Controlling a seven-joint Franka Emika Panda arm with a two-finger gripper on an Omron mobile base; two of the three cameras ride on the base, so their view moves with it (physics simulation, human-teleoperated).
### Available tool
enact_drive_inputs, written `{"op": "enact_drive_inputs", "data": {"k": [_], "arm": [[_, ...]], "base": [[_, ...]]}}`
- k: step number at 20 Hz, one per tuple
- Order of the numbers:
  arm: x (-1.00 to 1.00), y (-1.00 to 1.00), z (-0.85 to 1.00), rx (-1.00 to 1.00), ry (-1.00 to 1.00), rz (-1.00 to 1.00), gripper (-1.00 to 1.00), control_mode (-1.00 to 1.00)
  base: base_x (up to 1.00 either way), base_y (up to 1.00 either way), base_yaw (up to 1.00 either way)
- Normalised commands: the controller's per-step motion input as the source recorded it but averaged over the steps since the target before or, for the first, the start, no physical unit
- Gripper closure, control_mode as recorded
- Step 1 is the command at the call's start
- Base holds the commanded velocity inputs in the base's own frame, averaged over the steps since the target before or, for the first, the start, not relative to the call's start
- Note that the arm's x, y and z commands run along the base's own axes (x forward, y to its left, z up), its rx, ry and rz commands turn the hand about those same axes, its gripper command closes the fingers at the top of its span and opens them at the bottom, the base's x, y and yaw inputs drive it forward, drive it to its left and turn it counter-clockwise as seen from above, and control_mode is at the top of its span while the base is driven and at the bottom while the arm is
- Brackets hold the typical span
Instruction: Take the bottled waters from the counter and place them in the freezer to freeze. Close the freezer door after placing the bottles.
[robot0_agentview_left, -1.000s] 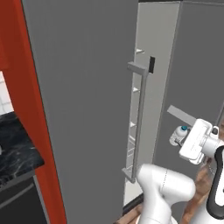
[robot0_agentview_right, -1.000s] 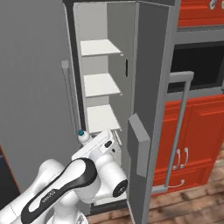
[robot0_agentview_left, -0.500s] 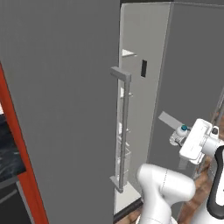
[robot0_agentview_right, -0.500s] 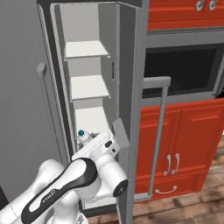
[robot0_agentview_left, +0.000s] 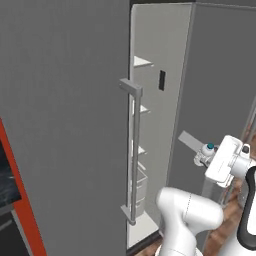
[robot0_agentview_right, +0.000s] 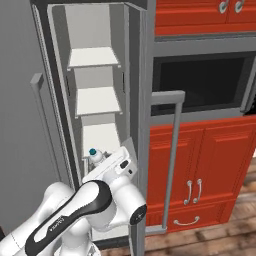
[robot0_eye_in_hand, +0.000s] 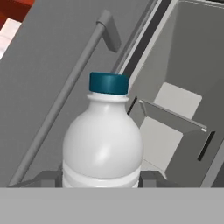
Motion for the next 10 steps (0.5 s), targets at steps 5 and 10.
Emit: {"op": "enact_drive_inputs", "data": {"k": [5, 10], "arm": [[0.00, 0.00, 0.00, 0.00, 0.00, 0.00, 1.00, 1.00], [0.00, 0.00, 0.00, 0.00, 0.00, 0.00, 1.00, 1.00]], "base": [[0.43, -0.01, 0.07], [0.60, -0.04, 0.02]]}}
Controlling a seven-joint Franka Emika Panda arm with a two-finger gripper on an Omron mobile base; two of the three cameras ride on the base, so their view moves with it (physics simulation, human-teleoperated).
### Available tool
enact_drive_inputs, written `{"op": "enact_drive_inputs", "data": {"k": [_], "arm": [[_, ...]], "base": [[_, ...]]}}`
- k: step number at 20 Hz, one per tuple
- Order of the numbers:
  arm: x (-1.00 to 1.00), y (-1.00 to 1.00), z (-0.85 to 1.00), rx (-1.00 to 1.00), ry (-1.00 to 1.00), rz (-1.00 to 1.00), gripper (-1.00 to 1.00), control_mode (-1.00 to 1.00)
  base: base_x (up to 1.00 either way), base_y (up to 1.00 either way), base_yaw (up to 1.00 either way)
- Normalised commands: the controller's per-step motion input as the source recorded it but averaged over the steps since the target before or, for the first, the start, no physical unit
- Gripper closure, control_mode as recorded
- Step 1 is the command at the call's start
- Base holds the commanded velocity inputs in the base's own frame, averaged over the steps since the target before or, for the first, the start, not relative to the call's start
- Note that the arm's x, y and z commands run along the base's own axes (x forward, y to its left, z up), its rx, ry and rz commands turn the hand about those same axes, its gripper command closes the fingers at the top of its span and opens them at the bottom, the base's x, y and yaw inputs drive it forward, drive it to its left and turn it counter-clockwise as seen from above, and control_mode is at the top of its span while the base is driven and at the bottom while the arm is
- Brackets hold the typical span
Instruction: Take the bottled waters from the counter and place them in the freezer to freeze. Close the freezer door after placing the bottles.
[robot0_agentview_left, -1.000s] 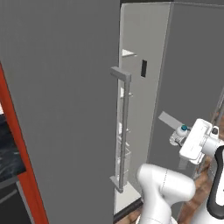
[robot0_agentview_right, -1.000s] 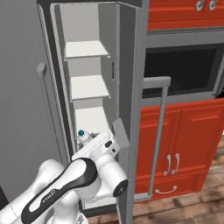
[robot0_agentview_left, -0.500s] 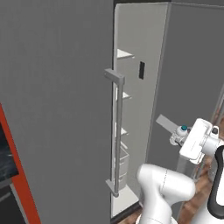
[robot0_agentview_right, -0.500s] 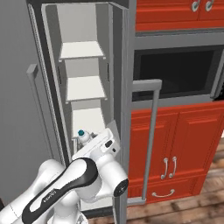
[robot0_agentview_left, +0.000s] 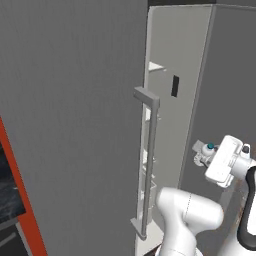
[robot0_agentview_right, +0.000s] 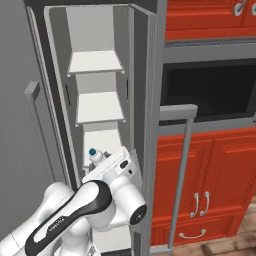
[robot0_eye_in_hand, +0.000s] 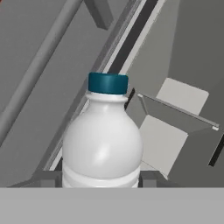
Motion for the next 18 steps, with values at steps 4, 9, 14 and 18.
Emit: {"op": "enact_drive_inputs", "data": {"k": [4, 9, 14, 18], "arm": [[0.12, -0.01, 0.09, 0.02, 0.06, 0.00, 1.00, -1.00], [0.17, 0.01, 0.79, 0.00, 0.00, 0.00, 1.00, -1.00], [0.51, 0.00, 0.82, 0.04, 0.02, -0.04, 1.00, -1.00], [0.43, -0.03, 0.74, 0.13, 0.05, -0.01, 1.00, -1.00]], "base": [[0.21, 0.00, 0.00], [0.00, 0.00, 0.00], [0.00, 0.00, 0.00], [0.00, 0.00, 0.00]]}}
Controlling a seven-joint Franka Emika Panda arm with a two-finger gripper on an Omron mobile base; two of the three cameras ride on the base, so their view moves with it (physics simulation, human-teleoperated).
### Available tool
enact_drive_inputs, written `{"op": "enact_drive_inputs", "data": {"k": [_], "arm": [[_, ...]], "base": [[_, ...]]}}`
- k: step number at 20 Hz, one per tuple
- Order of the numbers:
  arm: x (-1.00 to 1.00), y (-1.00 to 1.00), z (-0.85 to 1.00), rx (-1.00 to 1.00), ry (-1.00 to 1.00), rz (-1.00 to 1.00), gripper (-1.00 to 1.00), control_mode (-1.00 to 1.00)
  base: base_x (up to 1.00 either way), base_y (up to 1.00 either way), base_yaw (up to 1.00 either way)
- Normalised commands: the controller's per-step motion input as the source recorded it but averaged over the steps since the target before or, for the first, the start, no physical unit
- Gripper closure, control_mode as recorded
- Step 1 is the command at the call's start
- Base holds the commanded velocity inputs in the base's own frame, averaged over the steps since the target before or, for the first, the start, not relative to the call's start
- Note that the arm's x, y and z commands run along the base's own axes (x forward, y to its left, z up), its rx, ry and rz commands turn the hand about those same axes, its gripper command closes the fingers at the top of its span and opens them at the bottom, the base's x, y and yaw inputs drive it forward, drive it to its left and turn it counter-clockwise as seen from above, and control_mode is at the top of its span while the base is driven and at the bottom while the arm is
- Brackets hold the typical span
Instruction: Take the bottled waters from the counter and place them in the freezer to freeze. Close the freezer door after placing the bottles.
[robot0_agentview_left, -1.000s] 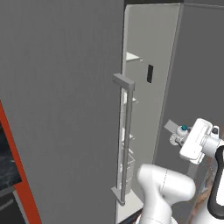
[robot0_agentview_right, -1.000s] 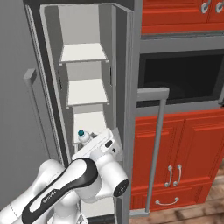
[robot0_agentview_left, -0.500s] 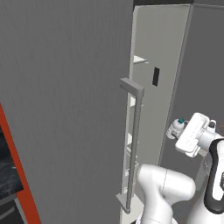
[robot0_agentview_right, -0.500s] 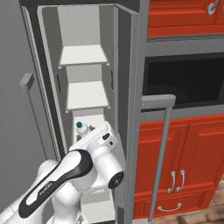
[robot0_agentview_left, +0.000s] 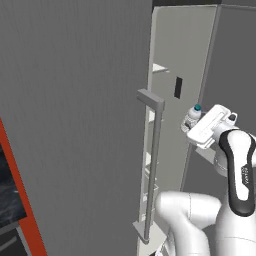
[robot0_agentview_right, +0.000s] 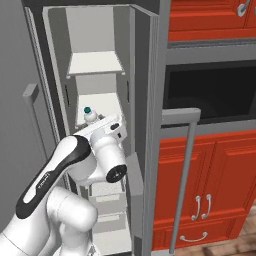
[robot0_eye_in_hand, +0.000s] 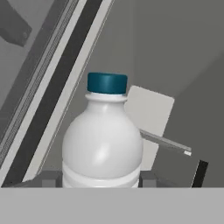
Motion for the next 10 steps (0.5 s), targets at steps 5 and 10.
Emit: {"op": "enact_drive_inputs", "data": {"k": [5, 10], "arm": [[0.35, -0.20, 0.69, 0.26, 0.11, 0.00, 1.00, -1.00], [0.35, -0.07, 0.32, 0.32, 0.11, 0.00, 1.00, -1.00]], "base": [[0.00, 0.00, 0.00], [0.00, 0.00, 0.00]]}}
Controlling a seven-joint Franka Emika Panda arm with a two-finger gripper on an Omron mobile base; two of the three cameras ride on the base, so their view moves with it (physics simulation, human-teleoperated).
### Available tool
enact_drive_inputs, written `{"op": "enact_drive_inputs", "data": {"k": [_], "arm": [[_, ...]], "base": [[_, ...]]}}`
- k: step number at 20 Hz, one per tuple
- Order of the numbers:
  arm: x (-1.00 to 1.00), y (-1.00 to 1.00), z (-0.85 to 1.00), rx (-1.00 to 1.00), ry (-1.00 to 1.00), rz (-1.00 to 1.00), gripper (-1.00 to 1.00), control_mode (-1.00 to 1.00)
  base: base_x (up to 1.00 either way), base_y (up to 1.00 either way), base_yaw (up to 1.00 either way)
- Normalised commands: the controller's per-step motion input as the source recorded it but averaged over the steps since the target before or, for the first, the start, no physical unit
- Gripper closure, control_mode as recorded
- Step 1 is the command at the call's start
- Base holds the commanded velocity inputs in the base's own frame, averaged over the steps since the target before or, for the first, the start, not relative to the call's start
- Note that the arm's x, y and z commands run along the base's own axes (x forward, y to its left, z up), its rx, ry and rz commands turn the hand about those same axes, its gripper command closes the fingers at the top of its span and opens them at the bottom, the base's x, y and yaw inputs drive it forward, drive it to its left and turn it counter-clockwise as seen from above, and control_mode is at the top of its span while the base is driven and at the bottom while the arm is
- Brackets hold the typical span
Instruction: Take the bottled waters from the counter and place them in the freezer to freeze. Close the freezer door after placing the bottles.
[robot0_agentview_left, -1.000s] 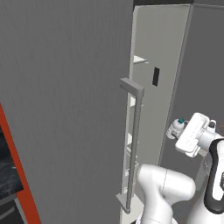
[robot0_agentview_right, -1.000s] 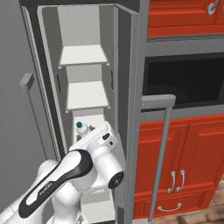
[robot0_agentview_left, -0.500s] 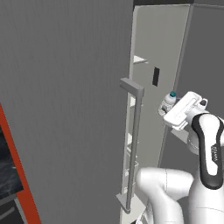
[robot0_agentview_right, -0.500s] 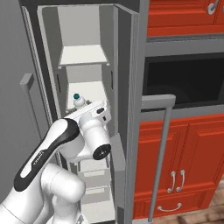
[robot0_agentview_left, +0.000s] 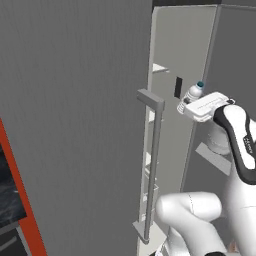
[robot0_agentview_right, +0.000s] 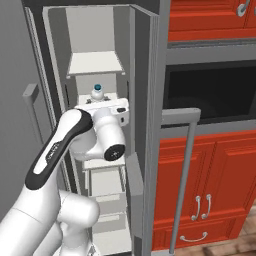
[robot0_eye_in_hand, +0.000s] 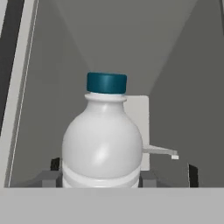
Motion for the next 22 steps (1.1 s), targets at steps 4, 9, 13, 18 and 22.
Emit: {"op": "enact_drive_inputs", "data": {"k": [4, 9, 13, 18, 22], "arm": [[0.14, 0.00, 0.18, 0.08, 0.06, 0.00, 1.00, -1.00], [0.06, 0.00, 0.30, -0.09, -0.04, 0.01, 1.00, -1.00], [0.01, 0.00, 0.78, -0.09, 0.00, 0.00, 1.00, -1.00], [0.00, 0.00, 0.54, -0.04, 0.07, 0.00, 1.00, -1.00], [0.08, 0.00, 0.19, 0.01, 0.13, 0.00, 1.00, -1.00]], "base": [[0.00, 0.00, 0.00], [0.00, 0.00, 0.00], [0.00, 0.00, 0.00], [0.00, 0.00, 0.00], [0.00, 0.00, 0.00]]}}
